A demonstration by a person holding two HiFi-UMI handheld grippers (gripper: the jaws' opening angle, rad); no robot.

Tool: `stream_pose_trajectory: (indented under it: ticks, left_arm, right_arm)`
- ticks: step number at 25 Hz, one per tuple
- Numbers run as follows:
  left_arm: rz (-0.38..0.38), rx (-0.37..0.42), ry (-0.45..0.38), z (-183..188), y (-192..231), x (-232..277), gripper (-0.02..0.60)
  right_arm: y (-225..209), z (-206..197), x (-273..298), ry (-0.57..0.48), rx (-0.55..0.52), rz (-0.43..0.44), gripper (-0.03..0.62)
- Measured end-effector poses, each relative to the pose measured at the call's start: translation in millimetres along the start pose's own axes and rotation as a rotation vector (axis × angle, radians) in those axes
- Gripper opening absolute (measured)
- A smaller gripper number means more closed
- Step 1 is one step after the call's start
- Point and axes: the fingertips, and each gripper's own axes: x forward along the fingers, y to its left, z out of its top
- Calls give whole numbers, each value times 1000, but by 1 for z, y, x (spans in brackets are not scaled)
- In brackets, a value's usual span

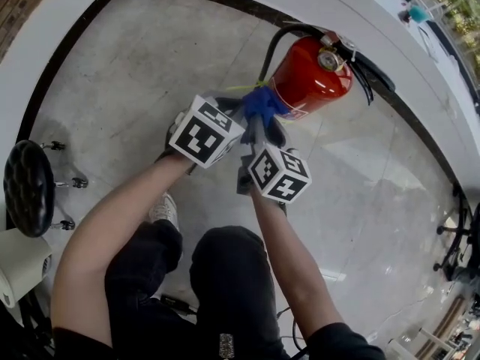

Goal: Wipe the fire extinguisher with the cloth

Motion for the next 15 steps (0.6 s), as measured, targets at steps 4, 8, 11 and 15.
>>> stream_pose_trajectory:
  ticks: [4, 8, 11, 15]
  left_arm:
    - [-18, 20, -3, 7, -22, 3, 5]
    - [-43, 41, -9, 13, -40, 7, 5]
    - [-57, 45, -2, 13, -48, 13, 5]
    - [-66, 49, 12, 10, -54, 23, 5]
  right_arm:
    - [-22, -1, -24, 12, -42, -4, 91]
    - [-58, 3, -42, 17, -98, -43, 91]
    - [-95, 13, -49, 8, -96, -105, 91]
    - [-133, 32, -40, 22, -110, -136, 91]
